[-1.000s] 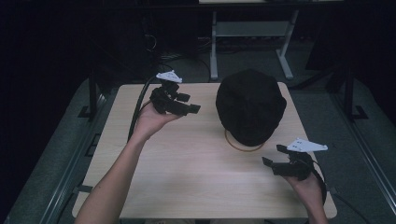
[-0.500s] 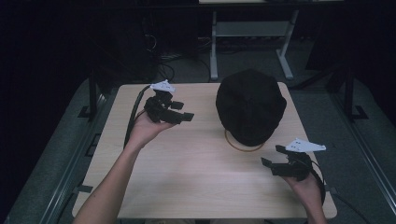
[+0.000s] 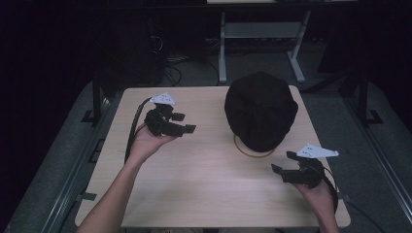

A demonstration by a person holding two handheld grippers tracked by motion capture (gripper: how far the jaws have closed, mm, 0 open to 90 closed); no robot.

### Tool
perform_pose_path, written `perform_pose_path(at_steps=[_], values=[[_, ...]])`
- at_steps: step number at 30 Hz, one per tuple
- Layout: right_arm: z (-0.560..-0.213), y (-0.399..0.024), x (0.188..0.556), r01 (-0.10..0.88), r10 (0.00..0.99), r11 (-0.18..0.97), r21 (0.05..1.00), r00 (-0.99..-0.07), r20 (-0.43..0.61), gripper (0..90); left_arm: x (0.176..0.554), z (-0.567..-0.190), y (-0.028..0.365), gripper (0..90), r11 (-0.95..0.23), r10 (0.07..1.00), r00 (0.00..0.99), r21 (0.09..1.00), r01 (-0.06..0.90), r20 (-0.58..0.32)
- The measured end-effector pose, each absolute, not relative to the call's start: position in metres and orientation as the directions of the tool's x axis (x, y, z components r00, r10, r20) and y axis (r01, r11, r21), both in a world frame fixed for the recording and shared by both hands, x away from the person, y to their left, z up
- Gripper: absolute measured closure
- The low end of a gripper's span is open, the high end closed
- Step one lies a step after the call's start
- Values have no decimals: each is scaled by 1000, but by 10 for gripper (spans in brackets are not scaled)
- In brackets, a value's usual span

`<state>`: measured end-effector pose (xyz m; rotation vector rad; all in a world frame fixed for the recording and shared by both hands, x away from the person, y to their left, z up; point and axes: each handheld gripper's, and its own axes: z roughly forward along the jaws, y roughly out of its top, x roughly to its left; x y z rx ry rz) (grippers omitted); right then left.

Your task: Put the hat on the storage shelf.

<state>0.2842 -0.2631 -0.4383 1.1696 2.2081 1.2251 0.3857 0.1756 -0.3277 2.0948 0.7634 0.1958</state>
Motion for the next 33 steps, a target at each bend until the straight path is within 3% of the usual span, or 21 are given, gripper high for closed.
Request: perform_pose_path(at_steps=[33], values=[[-440,-256,285,488,788,302,819,-611,73,200,346,-373,210,280,-398,640,758,788,470,-129]])
